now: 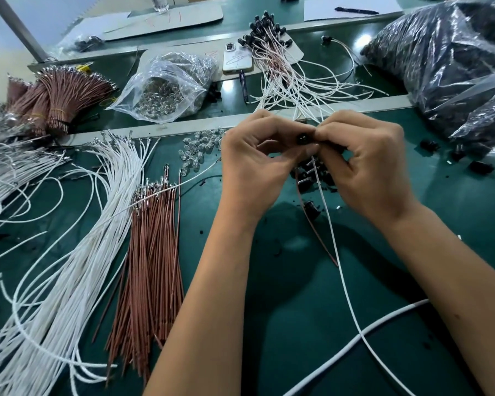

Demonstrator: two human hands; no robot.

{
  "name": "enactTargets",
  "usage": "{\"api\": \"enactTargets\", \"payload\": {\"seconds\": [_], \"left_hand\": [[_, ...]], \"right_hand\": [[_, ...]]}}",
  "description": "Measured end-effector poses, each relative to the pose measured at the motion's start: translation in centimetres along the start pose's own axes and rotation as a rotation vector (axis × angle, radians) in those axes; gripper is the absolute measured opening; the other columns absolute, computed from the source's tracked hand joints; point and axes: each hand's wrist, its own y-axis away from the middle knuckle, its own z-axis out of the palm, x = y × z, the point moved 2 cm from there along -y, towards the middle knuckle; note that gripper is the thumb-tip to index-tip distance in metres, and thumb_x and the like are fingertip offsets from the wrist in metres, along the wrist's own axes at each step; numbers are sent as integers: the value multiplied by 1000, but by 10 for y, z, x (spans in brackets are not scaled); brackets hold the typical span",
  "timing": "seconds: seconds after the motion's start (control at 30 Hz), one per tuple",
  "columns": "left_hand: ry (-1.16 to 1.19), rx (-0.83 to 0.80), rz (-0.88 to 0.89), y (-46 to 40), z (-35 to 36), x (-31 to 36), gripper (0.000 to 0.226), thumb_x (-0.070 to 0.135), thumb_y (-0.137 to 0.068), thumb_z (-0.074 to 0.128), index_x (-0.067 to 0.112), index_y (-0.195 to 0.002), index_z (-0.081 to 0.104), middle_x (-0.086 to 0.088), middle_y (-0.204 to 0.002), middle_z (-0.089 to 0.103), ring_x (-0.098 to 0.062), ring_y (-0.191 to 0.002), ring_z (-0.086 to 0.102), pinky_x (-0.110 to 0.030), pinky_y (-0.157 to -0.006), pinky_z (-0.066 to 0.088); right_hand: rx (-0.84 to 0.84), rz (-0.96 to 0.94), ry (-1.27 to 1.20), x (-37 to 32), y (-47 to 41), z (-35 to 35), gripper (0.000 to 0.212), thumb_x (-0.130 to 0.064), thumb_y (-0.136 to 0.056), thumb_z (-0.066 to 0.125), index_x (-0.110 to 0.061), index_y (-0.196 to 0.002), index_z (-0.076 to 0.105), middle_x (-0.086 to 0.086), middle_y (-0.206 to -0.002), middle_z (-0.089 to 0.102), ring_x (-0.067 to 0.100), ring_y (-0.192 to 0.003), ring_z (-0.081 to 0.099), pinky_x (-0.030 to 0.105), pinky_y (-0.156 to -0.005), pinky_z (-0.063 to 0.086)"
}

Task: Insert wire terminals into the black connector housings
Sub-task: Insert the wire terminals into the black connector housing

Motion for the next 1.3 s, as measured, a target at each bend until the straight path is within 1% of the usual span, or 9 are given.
{"api": "enactTargets", "payload": {"seconds": [0.13, 0.23, 0.43, 0.6, 0.73, 0.9, 1.03, 1.17, 1.3], "left_hand": [[-76, 25, 6, 0, -1, 0, 24, -5, -68, 87, 6, -87, 78, -15, -83, 68, -35, -74, 68, -55, -72, 58], [-88, 27, 23, 0, -1, 1, 25, -4, -67, 88, 8, -85, 77, -18, -81, 68, -36, -72, 68, -54, -70, 58], [1, 15, -7, 1, 2, 1, 23, -9, -67, 86, 3, -82, 73, -28, -81, 65, -43, -73, 65, -52, -71, 56], [91, -9, -20, 2, 3, 3, 27, -14, -69, 82, 5, -84, 70, -33, -82, 64, -31, -75, 64, -44, -73, 55], [148, -16, -32, 3, 6, 5, 30, -16, -70, 81, 6, -87, 70, -33, -82, 65, -28, -76, 63, -39, -74, 54], [190, -13, -40, 4, 8, 5, 32, -17, -70, 80, 8, -87, 69, -33, -83, 65, -30, -78, 63, -43, -77, 54], [245, -12, -41, 2, 10, 6, 32, -18, -70, 80, 5, -90, 69, -16, -80, 66, -22, -76, 63, -35, -76, 54], [309, -13, -31, 1, 8, 7, 39, -19, -68, 80, 0, -99, 69, 5, -76, 67, -11, -72, 64, -26, -73, 55], [320, -18, -42, 1, 5, 8, 42, -19, -67, 81, -1, -103, 68, 5, -77, 61, -13, -70, 60, -26, -70, 54]], "right_hand": [[-49, -18, 48, 0, -1, 1, 14, 2, -96, 65, 5, -84, 72, 18, -82, 67, 35, -74, 62, 43, -68, 49], [-75, -23, 64, -1, -2, 0, 14, 4, -94, 65, 6, -81, 70, 17, -79, 65, 34, -71, 59, 44, -65, 47], [-83, -29, 61, -5, -2, -1, 14, 10, -90, 60, 6, -78, 65, 14, -76, 60, 32, -70, 53, 42, -64, 44], [-83, -27, 48, -9, -2, 1, 17, 12, -87, 59, 5, -72, 60, 6, -72, 51, 26, -69, 45, 35, -64, 38], [-75, -5, 25, -8, -1, 0, 19, 10, -90, 60, 4, -72, 59, 3, -72, 49, 23, -68, 42, 34, -62, 36], [-69, 7, 10, -5, 0, 2, 24, 6, -92, 59, 0, -69, 55, -1, -72, 43, 19, -66, 37, 28, -64, 29], [-11, 44, -4, -4, 2, 1, 13, 6, -92, 61, 1, -83, 70, 7, -79, 61, 16, -71, 49, 24, -66, 41], [30, 21, 5, -5, 2, -2, 12, 6, -93, 62, 2, -89, 73, 12, -84, 66, 22, -74, 57, 27, -68, 46], [66, -28, 36, -7, 0, -4, 12, 5, -96, 64, 4, -91, 74, 14, -86, 69, 27, -79, 62, 26, -74, 47]]}}
